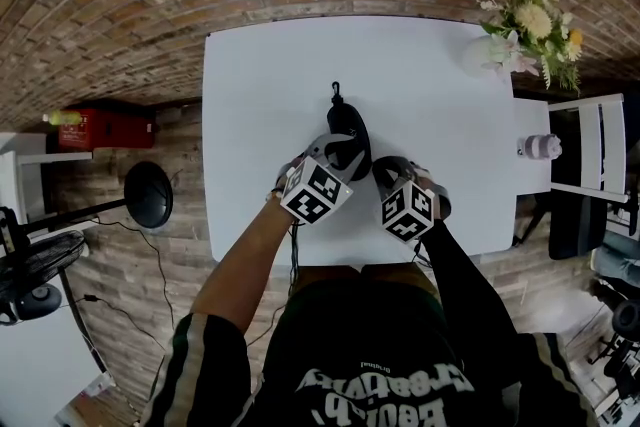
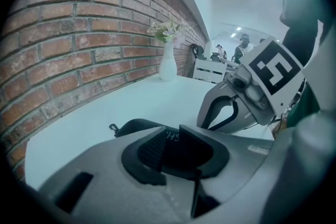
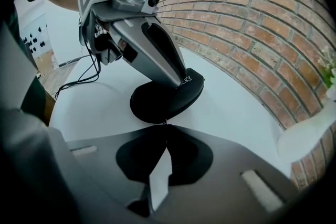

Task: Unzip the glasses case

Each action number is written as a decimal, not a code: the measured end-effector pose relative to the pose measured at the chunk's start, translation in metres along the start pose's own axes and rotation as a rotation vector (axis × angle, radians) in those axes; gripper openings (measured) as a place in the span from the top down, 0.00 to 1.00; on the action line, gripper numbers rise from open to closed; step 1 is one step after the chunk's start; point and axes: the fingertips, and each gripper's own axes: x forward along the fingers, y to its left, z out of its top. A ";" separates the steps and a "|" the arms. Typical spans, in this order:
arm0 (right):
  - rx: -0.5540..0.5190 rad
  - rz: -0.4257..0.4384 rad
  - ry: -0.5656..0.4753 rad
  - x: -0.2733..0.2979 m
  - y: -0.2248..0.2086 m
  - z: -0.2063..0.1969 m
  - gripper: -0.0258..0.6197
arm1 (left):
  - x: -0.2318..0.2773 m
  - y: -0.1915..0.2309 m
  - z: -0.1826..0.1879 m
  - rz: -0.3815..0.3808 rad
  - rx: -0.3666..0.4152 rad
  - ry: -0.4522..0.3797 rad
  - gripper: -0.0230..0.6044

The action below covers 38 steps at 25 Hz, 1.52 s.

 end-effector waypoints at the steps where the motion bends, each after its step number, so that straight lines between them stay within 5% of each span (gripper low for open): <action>1: -0.002 -0.002 -0.001 0.000 -0.001 0.001 0.94 | 0.000 0.000 0.000 -0.002 -0.001 -0.001 0.83; 38: -0.117 0.000 -0.007 0.020 -0.040 0.020 0.94 | -0.001 0.001 0.000 -0.025 -0.008 -0.015 0.83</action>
